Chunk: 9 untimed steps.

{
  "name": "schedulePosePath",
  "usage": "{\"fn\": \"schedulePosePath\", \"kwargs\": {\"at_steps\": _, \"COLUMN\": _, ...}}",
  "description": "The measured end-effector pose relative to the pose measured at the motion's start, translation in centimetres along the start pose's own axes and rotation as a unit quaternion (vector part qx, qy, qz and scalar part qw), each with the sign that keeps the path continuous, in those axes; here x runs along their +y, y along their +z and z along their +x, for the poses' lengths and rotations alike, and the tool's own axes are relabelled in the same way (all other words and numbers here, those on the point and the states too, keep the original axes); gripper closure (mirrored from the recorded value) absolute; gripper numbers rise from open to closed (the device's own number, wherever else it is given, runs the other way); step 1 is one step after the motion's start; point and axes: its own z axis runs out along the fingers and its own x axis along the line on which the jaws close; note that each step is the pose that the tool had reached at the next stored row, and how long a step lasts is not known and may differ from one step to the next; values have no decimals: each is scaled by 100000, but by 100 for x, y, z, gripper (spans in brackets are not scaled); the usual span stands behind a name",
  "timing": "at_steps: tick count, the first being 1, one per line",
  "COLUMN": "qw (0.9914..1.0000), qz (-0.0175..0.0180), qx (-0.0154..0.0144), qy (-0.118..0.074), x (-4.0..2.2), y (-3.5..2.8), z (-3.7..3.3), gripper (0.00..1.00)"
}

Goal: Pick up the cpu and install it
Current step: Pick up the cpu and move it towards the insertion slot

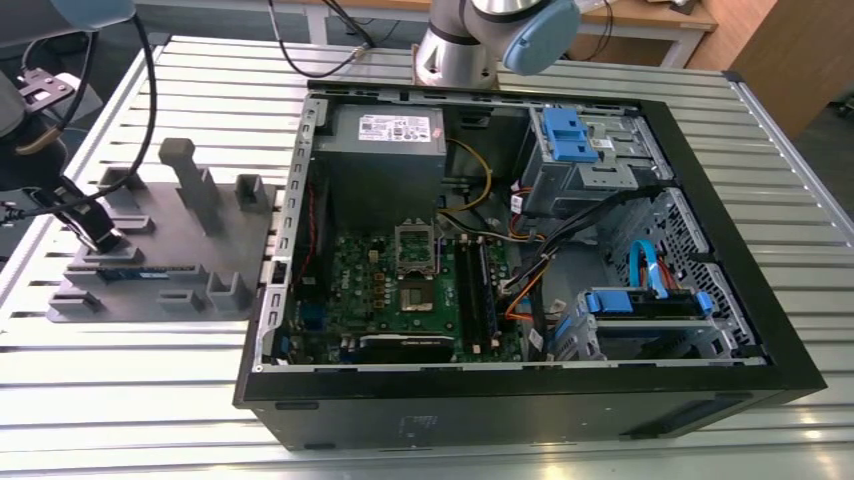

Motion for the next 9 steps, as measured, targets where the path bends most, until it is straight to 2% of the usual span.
{"fn": "schedulePosePath", "kwargs": {"at_steps": 3, "qw": 99982, "qz": -66, "qx": 70, "qy": -1906, "x": -1, "y": 8, "z": 0, "gripper": 53}}
{"fn": "schedulePosePath", "kwargs": {"at_steps": 9, "qw": 99916, "qz": -147, "qx": 142, "qy": -4089, "x": -1, "y": 17, "z": 1, "gripper": 53}}
